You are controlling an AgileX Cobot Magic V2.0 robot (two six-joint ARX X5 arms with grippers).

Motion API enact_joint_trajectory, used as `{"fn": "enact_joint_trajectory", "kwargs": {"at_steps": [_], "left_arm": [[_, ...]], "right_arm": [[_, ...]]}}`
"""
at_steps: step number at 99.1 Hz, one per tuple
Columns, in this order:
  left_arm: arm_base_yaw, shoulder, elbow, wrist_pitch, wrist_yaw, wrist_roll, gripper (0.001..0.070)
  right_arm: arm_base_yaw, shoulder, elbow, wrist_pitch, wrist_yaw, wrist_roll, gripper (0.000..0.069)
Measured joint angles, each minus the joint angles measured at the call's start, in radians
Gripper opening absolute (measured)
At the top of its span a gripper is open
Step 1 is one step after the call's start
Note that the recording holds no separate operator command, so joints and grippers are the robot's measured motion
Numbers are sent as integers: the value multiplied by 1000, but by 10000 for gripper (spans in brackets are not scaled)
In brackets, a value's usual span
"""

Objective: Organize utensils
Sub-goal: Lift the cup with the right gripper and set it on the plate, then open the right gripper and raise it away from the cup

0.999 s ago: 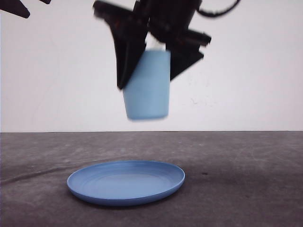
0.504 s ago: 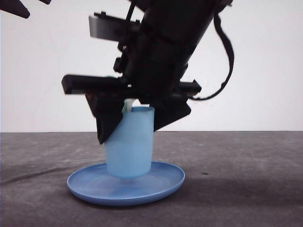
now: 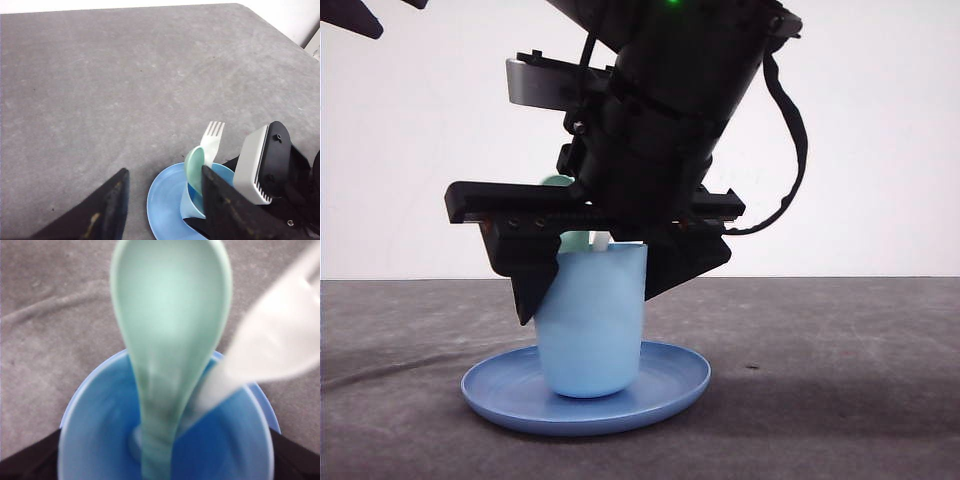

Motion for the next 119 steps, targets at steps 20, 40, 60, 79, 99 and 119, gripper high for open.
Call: {"fn": "enact_joint_trajectory", "kwargs": {"at_steps": [20, 40, 60, 79, 99, 119], "left_arm": [[0, 0, 0, 0, 0, 0, 270], [0, 0, 0, 0, 0, 0, 270], [0, 0, 0, 0, 0, 0, 270], [0, 0, 0, 0, 0, 0, 270], [0, 0, 0, 0, 0, 0, 270], [0, 0, 0, 0, 0, 0, 270]], "right_arm": [[3, -4, 0, -19, -58, 19, 516], [5, -43, 0, -54, -84, 45, 680], [5, -49, 0, -106, -156, 61, 680], [10, -69, 0, -186, -207, 77, 681], [23, -151, 0, -294, -206, 79, 681], [23, -314, 0, -432, -206, 79, 681]]}}
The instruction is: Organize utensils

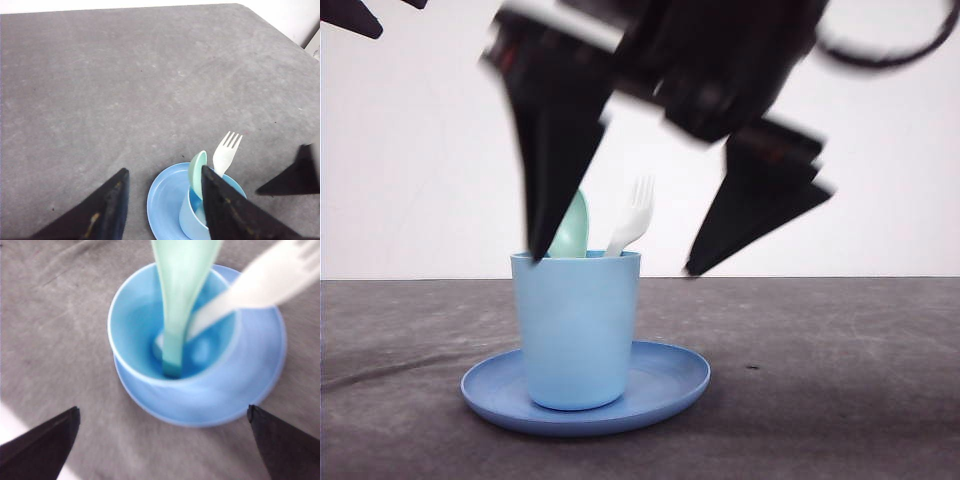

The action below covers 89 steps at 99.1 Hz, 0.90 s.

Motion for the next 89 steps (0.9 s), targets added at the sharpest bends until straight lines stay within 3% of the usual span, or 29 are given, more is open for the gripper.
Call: {"fn": "enact_joint_trajectory", "kwargs": {"at_steps": [16, 48, 75, 81, 89], "left_arm": [[0, 0, 0, 0, 0, 0, 270], [0, -11, 0, 3, 0, -1, 270], [0, -56, 0, 40, 0, -16, 270], [0, -63, 0, 39, 0, -16, 254], [0, -74, 0, 39, 0, -16, 127]], "right_arm": [[1, -167, 0, -32, 87, -6, 681], [0, -428, 40, 13, 445, -141, 680], [-11, -488, 42, 44, 472, -214, 677], [-11, -488, 42, 44, 472, -215, 596], [-11, -488, 42, 44, 472, -219, 357]]}}
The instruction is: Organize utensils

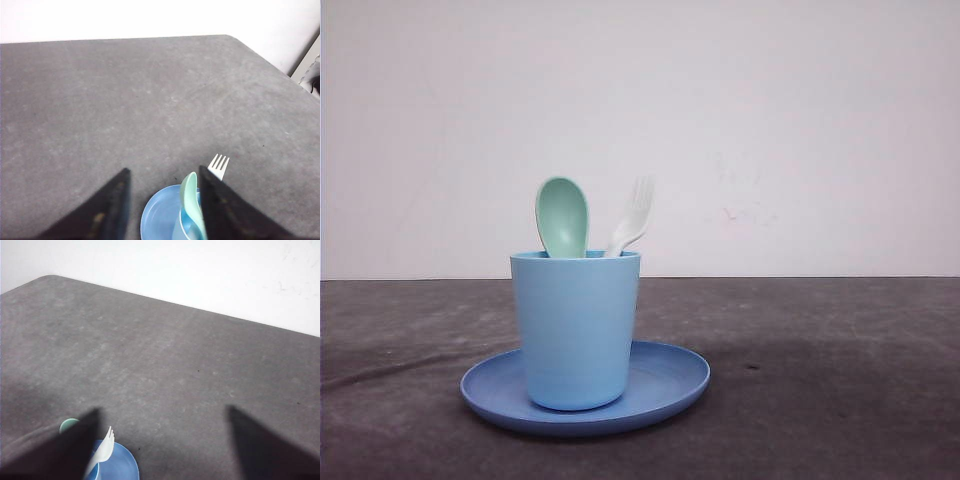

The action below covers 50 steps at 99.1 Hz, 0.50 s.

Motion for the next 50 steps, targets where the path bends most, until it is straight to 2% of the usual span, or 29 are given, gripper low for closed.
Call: {"fn": "enact_joint_trajectory", "kwargs": {"at_steps": [8, 15, 26, 50], "left_arm": [[0, -12, 0, 1, 0, -3, 46], [0, -22, 0, 7, 0, -3, 28], [0, -37, 0, 13, 0, -3, 22], [0, -66, 0, 14, 0, -3, 22]], "right_arm": [[0, 0, 0, 0, 0, -1, 137], [0, 0, 0, 0, 0, -1, 53], [0, 0, 0, 0, 0, -1, 16], [0, 0, 0, 0, 0, -1, 9]]}}
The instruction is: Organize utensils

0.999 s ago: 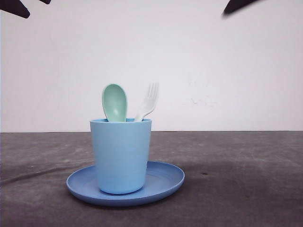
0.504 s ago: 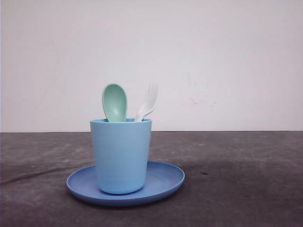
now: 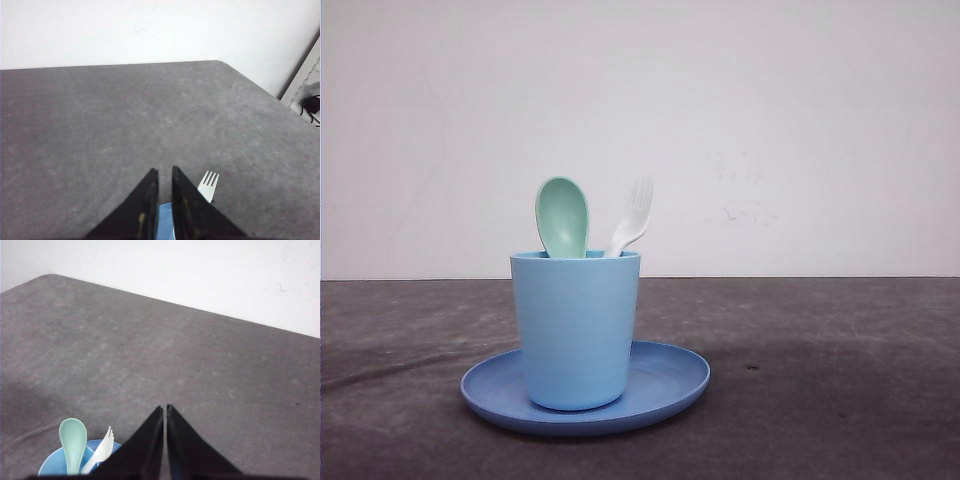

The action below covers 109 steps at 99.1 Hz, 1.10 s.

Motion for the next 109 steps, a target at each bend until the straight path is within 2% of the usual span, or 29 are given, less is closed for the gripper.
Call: {"fn": "enact_joint_trajectory", "kwargs": {"at_steps": [46, 60, 71, 80, 90, 109], "left_arm": [[0, -3, 0, 0, 0, 1, 22], [15, -3, 0, 0, -3, 76, 22], [75, -12, -15, 10, -9, 155, 22], [143, -37, -69, 21, -11, 184, 22], [238, -88, -179, 59, -13, 193, 22], [399, -247, -437, 216, -18, 196, 22]], "right_arm": [[0, 0, 0, 0, 0, 0, 9], [0, 0, 0, 0, 0, 0, 9], [0, 0, 0, 0, 0, 0, 9], [0, 0, 0, 0, 0, 0, 9], [0, 0, 0, 0, 0, 0, 9], [0, 0, 0, 0, 0, 0, 9]]}}
